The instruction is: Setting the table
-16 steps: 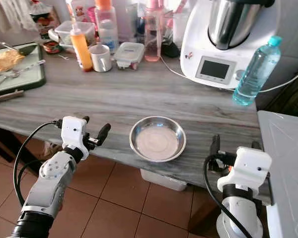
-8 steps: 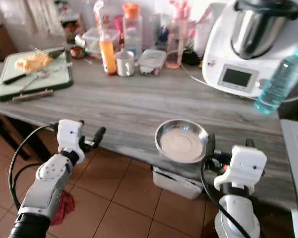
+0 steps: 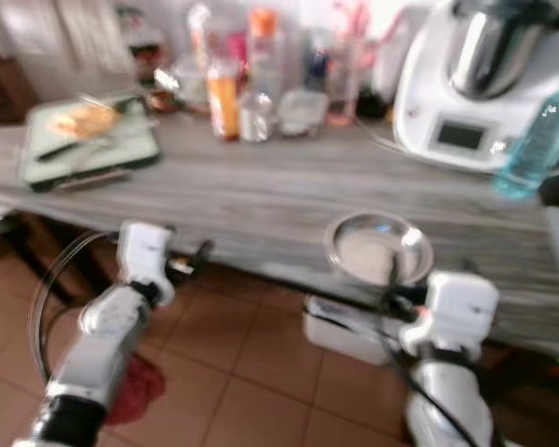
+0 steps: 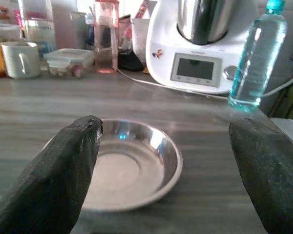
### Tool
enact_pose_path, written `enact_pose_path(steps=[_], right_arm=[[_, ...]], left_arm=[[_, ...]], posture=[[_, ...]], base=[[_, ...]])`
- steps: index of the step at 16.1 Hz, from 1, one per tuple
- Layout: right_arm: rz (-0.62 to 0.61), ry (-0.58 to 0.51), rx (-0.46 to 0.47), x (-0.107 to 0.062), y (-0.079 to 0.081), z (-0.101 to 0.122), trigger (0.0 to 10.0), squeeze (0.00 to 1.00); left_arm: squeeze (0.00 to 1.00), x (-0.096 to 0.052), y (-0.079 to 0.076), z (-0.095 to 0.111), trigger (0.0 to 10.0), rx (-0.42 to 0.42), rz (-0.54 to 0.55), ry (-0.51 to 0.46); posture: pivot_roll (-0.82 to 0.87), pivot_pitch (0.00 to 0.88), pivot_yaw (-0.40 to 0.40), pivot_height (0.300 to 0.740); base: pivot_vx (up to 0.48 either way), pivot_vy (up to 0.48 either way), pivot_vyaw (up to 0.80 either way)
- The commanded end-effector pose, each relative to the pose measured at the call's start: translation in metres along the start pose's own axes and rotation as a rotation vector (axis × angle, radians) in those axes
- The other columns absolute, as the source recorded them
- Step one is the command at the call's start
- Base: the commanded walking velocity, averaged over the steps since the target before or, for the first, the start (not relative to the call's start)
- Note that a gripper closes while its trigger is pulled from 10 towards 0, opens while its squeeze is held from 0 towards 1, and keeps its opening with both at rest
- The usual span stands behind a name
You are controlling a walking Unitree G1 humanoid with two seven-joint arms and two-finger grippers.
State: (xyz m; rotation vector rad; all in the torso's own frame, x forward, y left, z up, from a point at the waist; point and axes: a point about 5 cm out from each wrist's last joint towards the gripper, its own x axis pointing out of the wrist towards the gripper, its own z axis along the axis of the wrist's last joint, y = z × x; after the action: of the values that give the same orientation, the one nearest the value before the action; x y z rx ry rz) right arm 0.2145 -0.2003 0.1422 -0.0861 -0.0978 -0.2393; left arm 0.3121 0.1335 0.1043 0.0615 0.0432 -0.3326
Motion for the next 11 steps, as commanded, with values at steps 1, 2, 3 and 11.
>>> enact_pose_path(steps=[1, 2, 3, 11], right_arm=[[0.015, -0.018, 0.006, 0.002, 0.003, 0.003, 10.0, 0.0], [0.019, -0.019, 0.007, 0.002, 0.004, 0.003, 10.0, 0.0], [0.028, -0.019, 0.008, 0.003, 0.006, 0.003, 10.0, 0.0], [0.236, -0.002, 0.007, 0.017, 0.027, -0.003, 10.0, 0.0]], left_arm=[[0.0, -0.003, 0.01, 0.0, 10.0, 0.024, 0.031, 0.002], [0.0, -0.004, 0.01, -0.001, 10.0, 0.034, 0.028, 0.006], [0.0, -0.004, 0.009, -0.002, 10.0, 0.04, 0.021, 0.01], [0.0, -0.031, 0.025, -0.03, 10.0, 0.194, -0.009, 0.08]], posture=[[0.05, 0.041, 0.005, 0.74], [0.05, 0.04, 0.002, 0.74], [0.06, 0.04, 0.0, 0.74], [0.09, 0.013, -0.01, 0.74]], base=[[0.0, 0.48, 0.0], [0.0, 0.48, 0.0], [0.0, 0.48, 0.0], [0.0, 0.22, 0.0]])
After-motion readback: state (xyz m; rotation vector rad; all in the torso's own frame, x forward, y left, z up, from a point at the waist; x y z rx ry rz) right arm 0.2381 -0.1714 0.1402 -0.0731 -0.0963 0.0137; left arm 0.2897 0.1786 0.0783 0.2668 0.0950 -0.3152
